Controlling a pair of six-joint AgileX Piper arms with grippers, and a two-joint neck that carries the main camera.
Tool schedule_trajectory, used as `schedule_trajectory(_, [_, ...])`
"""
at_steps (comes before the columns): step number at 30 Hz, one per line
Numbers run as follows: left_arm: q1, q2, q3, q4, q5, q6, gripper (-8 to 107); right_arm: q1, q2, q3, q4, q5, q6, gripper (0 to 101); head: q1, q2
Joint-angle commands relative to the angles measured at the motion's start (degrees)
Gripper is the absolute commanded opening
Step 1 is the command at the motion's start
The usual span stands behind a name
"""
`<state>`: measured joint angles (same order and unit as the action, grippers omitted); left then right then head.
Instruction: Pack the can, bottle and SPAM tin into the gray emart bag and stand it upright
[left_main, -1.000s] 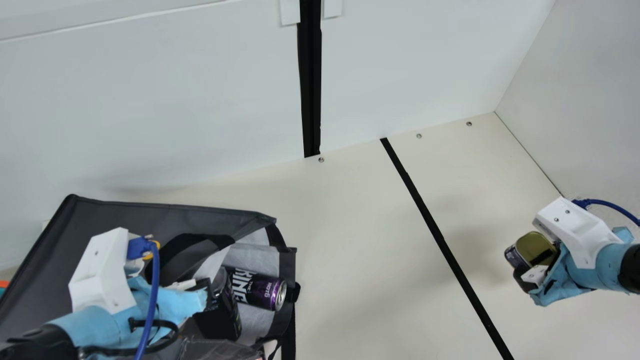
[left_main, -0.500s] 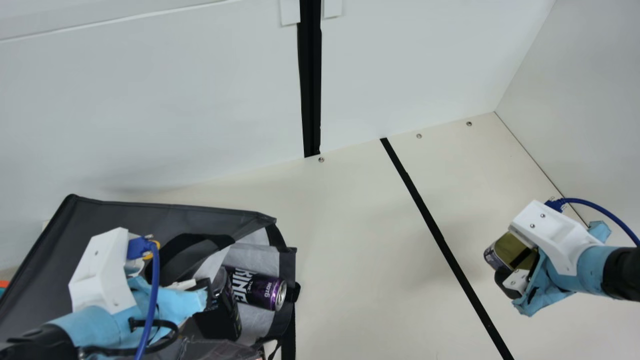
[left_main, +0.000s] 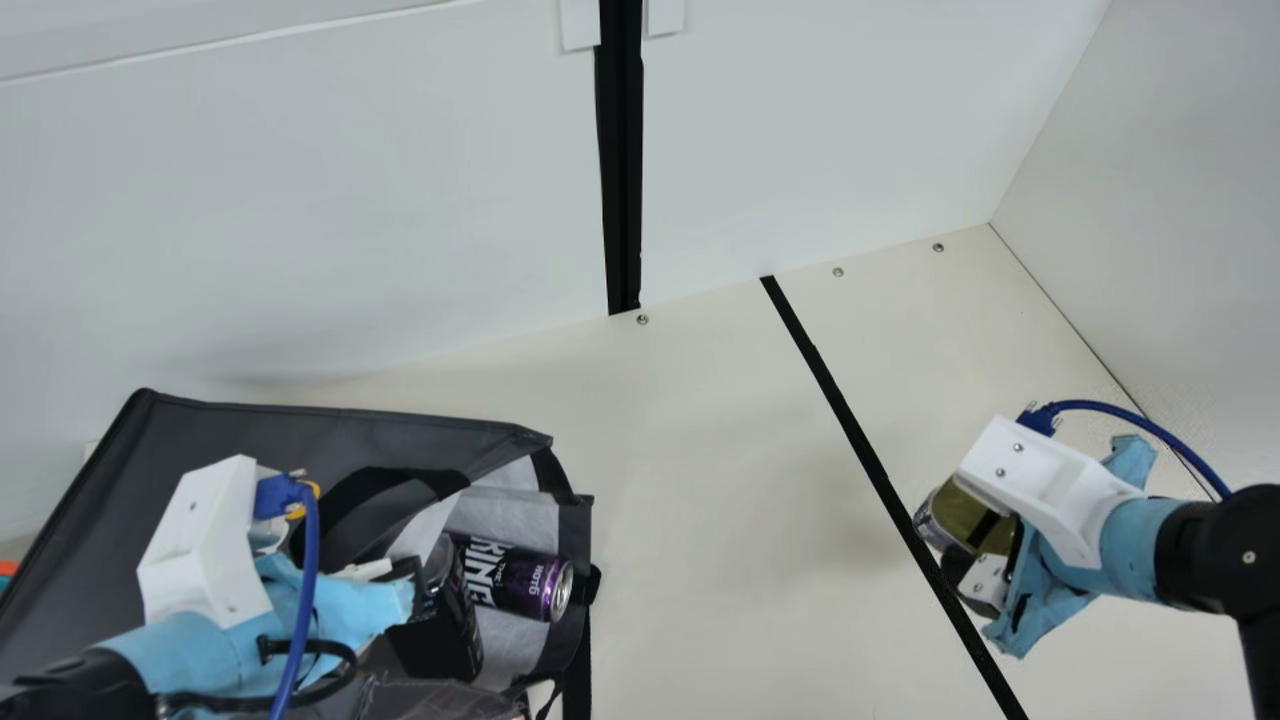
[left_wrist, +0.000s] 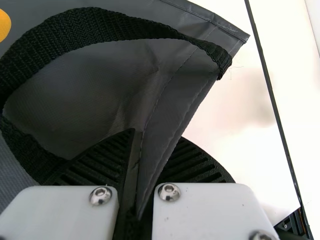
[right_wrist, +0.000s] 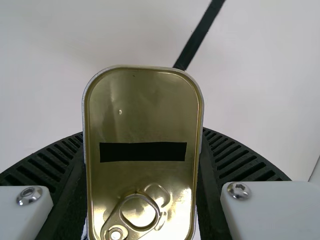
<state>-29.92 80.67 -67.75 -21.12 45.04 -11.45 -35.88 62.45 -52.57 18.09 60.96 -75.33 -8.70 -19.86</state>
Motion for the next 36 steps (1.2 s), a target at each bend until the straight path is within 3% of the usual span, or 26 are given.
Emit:
schedule_trajectory(1, [0.0, 0.0, 0.0, 0.0, 0.0, 0.0, -8, 1.4, -0.4, 0.2, -0.2, 0.2, 0.4, 0, -1.3, -0.1])
schedule_trajectory(16, [0.0, 0.0, 0.0, 0.0, 0.0, 0.0, -8, 14.7, -5.4, 3.9, -2.1, 2.0, 5.3, 0, -1.3, -0.1])
schedule_trajectory(36, [0.0, 0.0, 0.0, 0.0, 0.0, 0.0, -8, 37.7, -10.2, 7.0, -5.4, 2.3, 17.5, 0, -1.3, -0.1])
